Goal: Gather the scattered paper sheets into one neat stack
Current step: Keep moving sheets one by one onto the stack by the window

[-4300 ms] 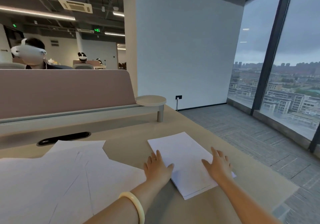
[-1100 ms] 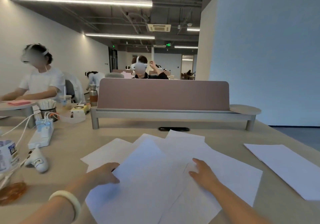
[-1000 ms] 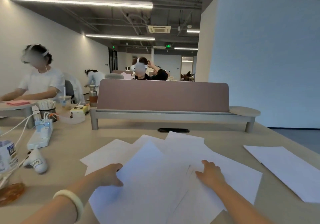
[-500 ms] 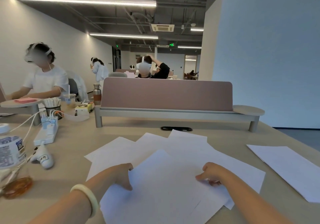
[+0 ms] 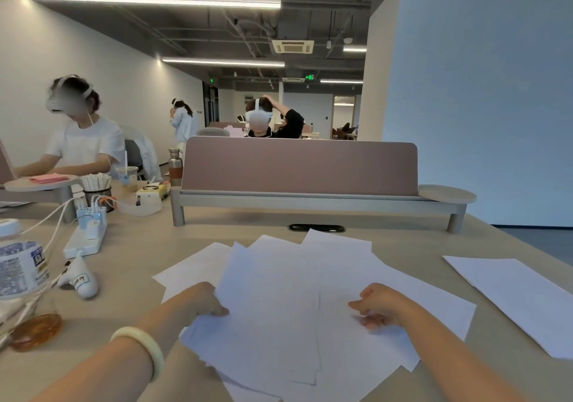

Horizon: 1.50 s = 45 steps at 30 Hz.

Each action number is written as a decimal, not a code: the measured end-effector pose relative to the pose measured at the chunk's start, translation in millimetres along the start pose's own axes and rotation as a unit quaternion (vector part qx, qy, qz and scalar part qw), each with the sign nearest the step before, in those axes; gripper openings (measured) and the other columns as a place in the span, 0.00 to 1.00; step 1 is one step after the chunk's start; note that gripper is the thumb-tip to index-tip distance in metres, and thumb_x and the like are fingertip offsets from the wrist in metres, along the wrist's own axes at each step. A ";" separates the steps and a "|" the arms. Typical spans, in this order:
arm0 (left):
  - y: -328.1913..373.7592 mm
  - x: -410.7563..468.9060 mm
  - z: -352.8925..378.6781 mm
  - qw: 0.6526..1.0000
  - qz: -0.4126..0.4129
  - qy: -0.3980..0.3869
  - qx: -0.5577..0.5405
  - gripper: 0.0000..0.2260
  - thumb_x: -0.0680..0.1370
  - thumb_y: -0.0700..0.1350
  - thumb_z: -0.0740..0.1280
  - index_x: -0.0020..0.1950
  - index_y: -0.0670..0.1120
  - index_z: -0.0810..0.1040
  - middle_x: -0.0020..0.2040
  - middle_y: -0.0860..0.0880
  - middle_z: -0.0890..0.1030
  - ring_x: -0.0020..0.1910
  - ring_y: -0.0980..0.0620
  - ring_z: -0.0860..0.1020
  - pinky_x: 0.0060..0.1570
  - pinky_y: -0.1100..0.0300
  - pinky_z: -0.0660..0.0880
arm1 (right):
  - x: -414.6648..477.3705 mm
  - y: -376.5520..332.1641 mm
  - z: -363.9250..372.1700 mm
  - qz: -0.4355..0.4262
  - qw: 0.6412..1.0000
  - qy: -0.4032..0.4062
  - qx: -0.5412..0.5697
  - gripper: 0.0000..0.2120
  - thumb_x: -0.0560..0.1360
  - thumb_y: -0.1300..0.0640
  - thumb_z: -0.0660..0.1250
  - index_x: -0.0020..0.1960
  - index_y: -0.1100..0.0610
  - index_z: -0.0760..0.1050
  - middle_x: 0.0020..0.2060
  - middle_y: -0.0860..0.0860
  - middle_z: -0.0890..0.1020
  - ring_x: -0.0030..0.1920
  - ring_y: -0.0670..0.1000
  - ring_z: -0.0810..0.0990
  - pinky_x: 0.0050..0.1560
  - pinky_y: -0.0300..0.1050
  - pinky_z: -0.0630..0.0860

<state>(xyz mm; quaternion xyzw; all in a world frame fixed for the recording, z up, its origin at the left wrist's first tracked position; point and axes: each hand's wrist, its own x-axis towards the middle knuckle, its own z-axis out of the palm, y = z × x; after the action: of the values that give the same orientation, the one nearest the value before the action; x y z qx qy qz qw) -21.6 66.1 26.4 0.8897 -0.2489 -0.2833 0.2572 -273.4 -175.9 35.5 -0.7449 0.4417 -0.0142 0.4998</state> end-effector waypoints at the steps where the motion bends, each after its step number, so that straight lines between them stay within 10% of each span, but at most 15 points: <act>1: 2.8 -2.8 4.4 1.000 -0.002 0.000 0.004 0.27 0.63 0.48 0.76 0.57 0.37 0.77 0.56 0.44 0.80 0.57 0.43 0.77 0.60 0.54 0.73 | -2.0 -4.0 1.8 -0.009 1.000 0.008 -0.026 0.15 0.75 0.57 0.68 0.56 0.63 0.69 0.41 0.56 0.74 0.35 0.52 0.76 0.37 0.44 0.77; 7: 27.5 -25.3 40.5 0.997 0.029 -0.042 -0.053 0.26 0.71 0.48 0.73 0.66 0.41 0.72 0.63 0.45 0.76 0.62 0.44 0.74 0.61 0.54 0.74 | 3.5 4.8 24.0 -0.021 0.958 0.032 -0.284 0.39 0.76 0.34 0.52 0.77 0.56 0.45 0.77 0.52 0.50 0.77 0.58 0.47 0.76 0.54 0.48; 11: 39.2 -28.1 61.5 0.991 0.042 -0.036 -0.121 0.21 0.73 0.45 0.72 0.64 0.41 0.74 0.64 0.45 0.75 0.60 0.45 0.73 0.61 0.57 0.69 | 8.8 11.1 50.0 -0.004 0.961 0.036 -0.273 0.41 0.75 0.32 0.49 0.77 0.52 0.38 0.77 0.51 0.43 0.77 0.57 0.40 0.75 0.61 0.43; 21: 39.3 -26.7 45.2 0.924 -0.013 0.002 -0.382 0.09 0.72 0.37 0.72 0.48 0.34 0.78 0.51 0.38 0.78 0.47 0.39 0.77 0.49 0.48 0.75 | -6.9 -3.4 30.0 -0.079 0.996 0.024 0.027 0.40 0.74 0.49 0.68 0.76 0.58 0.48 0.72 0.56 0.63 0.69 0.56 0.66 0.61 0.46 0.67; 26: 23.6 -23.3 39.9 0.895 -0.014 -0.021 -0.446 0.10 0.68 0.37 0.75 0.45 0.37 0.77 0.46 0.42 0.75 0.44 0.42 0.75 0.47 0.50 0.74 | -4.4 1.9 23.1 -0.052 0.986 -0.025 0.158 0.21 0.76 0.62 0.66 0.67 0.63 0.67 0.43 0.55 0.77 0.42 0.53 0.76 0.34 0.40 0.74; 33: 1.9 26.7 49.6 0.938 0.036 -0.063 -0.338 0.39 0.55 0.52 0.82 0.62 0.40 0.77 0.63 0.39 0.77 0.61 0.37 0.77 0.63 0.41 0.72 | 2.4 3.4 33.2 -0.068 0.983 -0.060 0.159 0.19 0.72 0.71 0.67 0.63 0.68 0.73 0.59 0.61 0.79 0.58 0.60 0.78 0.58 0.51 0.77; 37: 31.3 -17.8 44.5 0.941 0.124 -0.055 -0.309 0.21 0.67 0.37 0.72 0.60 0.38 0.78 0.56 0.40 0.82 0.55 0.40 0.80 0.59 0.44 0.76 | 6.4 2.1 34.8 -0.092 0.983 -0.032 0.159 0.17 0.72 0.70 0.67 0.60 0.64 0.74 0.57 0.60 0.81 0.56 0.59 0.79 0.57 0.51 0.77; 45: 58.1 -23.2 10.9 0.908 0.251 0.074 -0.327 0.15 0.72 0.39 0.71 0.59 0.46 0.77 0.53 0.47 0.83 0.50 0.48 0.82 0.47 0.55 0.78 | 7.6 -23.8 14.7 -0.207 0.944 -0.002 0.259 0.15 0.72 0.72 0.65 0.57 0.60 0.76 0.50 0.55 0.84 0.52 0.56 0.82 0.56 0.49 0.78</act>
<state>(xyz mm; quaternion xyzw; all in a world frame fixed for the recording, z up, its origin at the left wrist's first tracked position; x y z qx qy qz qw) -62.3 33.1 62.2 0.6824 -0.3378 -0.2082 0.6139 -246.6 -167.6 43.0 -0.6649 0.2580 -0.2297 0.6622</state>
